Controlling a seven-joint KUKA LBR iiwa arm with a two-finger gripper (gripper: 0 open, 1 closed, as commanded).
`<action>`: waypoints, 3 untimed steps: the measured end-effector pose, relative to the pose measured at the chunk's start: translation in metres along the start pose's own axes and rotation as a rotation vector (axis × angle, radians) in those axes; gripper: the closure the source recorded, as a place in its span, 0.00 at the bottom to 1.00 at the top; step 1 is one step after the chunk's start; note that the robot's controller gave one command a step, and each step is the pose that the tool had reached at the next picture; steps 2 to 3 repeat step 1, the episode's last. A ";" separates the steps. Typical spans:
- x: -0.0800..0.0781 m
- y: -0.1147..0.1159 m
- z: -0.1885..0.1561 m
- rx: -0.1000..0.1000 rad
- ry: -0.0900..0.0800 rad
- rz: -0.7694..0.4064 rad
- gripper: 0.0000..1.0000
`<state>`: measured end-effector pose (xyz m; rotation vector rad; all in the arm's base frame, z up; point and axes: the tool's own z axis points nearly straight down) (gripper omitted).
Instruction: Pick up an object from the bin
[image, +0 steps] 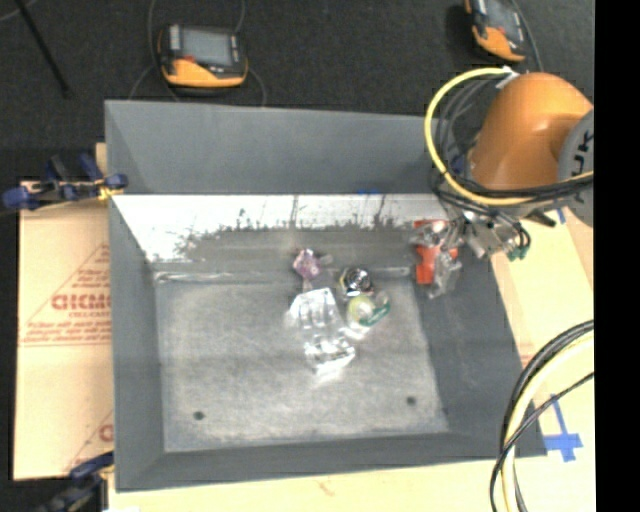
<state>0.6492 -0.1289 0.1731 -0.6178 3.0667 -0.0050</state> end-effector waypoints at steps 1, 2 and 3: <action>0.004 -0.008 -0.095 0.004 0.001 0.010 1.00; 0.004 -0.008 -0.095 0.004 0.001 0.010 1.00; 0.004 -0.008 -0.095 0.004 0.001 0.010 1.00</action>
Offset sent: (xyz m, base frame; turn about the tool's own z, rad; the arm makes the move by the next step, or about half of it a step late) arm -0.0045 -0.0062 0.0873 0.0058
